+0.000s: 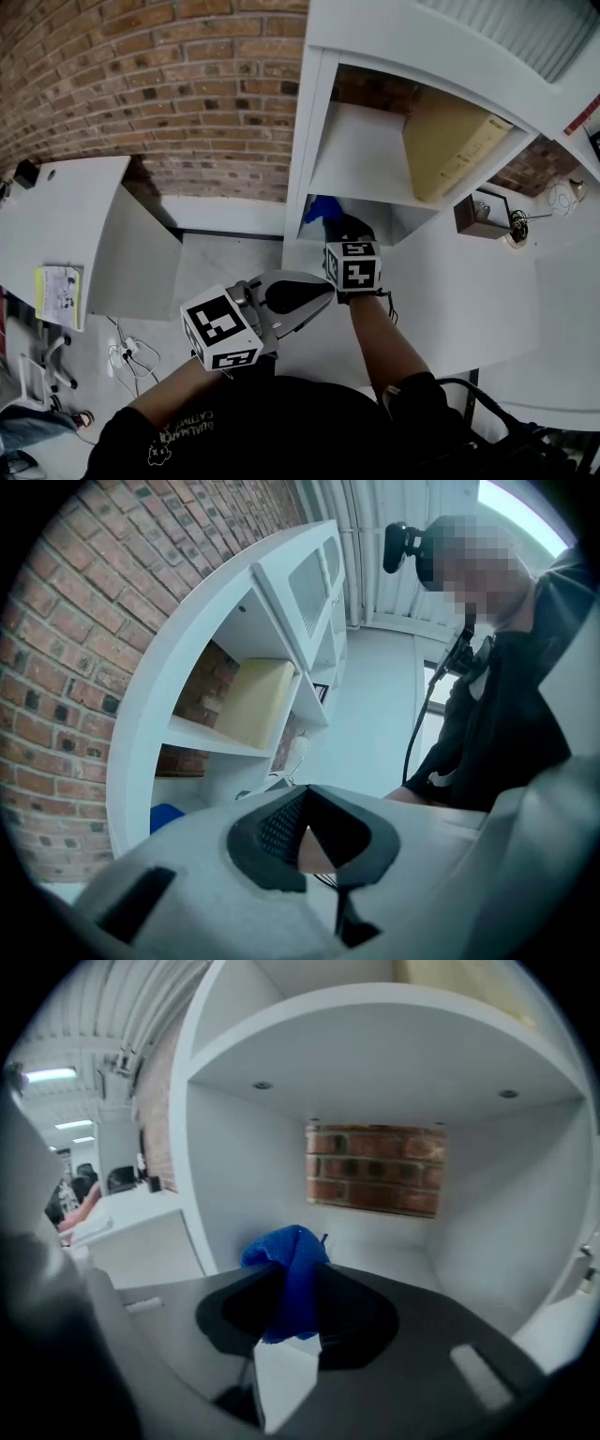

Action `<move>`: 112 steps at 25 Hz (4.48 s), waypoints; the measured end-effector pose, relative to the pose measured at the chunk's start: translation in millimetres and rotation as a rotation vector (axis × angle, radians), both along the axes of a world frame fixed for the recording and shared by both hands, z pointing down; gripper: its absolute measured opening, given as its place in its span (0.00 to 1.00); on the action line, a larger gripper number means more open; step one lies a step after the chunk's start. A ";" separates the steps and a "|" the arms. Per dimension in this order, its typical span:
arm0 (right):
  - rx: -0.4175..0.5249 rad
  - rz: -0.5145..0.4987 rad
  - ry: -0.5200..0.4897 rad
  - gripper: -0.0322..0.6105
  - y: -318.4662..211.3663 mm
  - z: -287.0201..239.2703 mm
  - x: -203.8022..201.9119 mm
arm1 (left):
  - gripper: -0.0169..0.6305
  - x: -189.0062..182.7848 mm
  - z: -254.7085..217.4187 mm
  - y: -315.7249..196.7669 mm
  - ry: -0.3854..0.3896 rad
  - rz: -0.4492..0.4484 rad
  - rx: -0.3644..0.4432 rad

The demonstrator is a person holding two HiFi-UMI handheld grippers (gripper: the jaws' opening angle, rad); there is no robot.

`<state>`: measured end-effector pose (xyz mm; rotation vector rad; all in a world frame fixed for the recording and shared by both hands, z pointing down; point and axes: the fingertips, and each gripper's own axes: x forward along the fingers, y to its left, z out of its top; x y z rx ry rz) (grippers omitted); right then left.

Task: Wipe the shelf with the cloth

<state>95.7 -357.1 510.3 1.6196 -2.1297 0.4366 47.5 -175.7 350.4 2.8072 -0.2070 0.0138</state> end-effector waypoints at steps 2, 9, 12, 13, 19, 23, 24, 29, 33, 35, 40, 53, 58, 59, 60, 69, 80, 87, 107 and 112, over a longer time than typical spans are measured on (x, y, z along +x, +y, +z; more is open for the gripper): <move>-0.012 -0.080 -0.049 0.23 1.0 0.3 -35.0 | 0.02 1.7 0.1 1.7 0.002 0.003 -0.001; -0.135 -0.066 0.004 0.23 12.7 38.3 -40.4 | 0.02 -9.7 2.6 4.5 -0.011 -0.026 0.001; -0.148 -0.011 0.014 0.23 11.7 46.1 -18.5 | 0.02 -13.0 3.1 5.7 -0.011 -0.037 -0.002; -0.151 0.016 0.014 0.23 10.7 47.8 -8.6 | 0.02 -13.1 3.6 7.1 -0.013 -0.035 -0.002; -0.164 0.179 0.045 0.24 13.4 51.7 59.6 | 0.02 -13.1 7.4 12.6 -0.013 -0.031 -0.016; -0.173 0.283 0.069 0.24 22.0 50.0 101.1 | 0.02 -12.0 6.7 14.7 -0.013 -0.024 -0.014; -0.170 0.303 0.079 0.24 24.2 49.1 109.7 | 0.02 -11.2 6.9 15.4 -0.014 -0.021 -0.014; -0.157 0.402 0.084 0.24 34.8 41.8 139.6 | 0.02 -4.6 6.4 20.5 -0.022 -0.002 -0.011; -0.134 0.357 0.050 0.24 31.8 41.0 129.5 | 0.02 0.0 7.0 24.3 -0.020 0.010 -0.011; -0.103 0.269 0.004 0.23 26.7 33.1 100.9 | 0.02 0.3 7.6 23.9 -0.021 0.008 -0.013; -0.073 0.020 -0.131 0.23 30.6 14.1 4.9 | 0.02 2.0 4.9 25.2 -0.014 0.007 -0.014; -0.220 -0.163 -0.018 0.24 49.5 63.6 -47.4 | 0.02 -12.2 11.2 28.4 -0.020 -0.014 -0.046; -0.203 -0.110 -0.019 0.24 44.4 59.9 -34.7 | 0.02 -15.6 9.9 27.0 -0.015 -0.013 -0.043; -0.197 -0.093 -0.015 0.24 43.0 58.8 -28.7 | 0.02 -16.1 9.8 26.8 -0.013 -0.013 -0.045; -0.195 -0.075 -0.015 0.24 42.1 58.1 -21.9 | 0.02 -16.3 9.9 26.6 -0.011 -0.012 -0.047; -0.214 0.140 -0.010 0.24 47.8 61.4 63.2 | 0.02 -7.7 10.8 25.9 0.022 0.030 -0.058; -0.200 0.327 -0.011 0.24 55.8 58.4 133.0 | 0.02 -3.3 21.0 24.0 0.030 0.040 -0.090; -0.195 0.349 -0.028 0.24 54.7 56.6 142.1 | 0.02 1.1 21.6 25.2 0.022 0.042 -0.092; 0.041 0.235 -0.118 0.10 49.3 -12.6 109.8 | 0.02 31.8 4.9 26.5 0.015 0.004 -0.063; 0.009 0.216 -0.110 0.09 52.2 3.1 109.9 | 0.02 35.9 11.2 29.6 -0.009 0.009 -0.067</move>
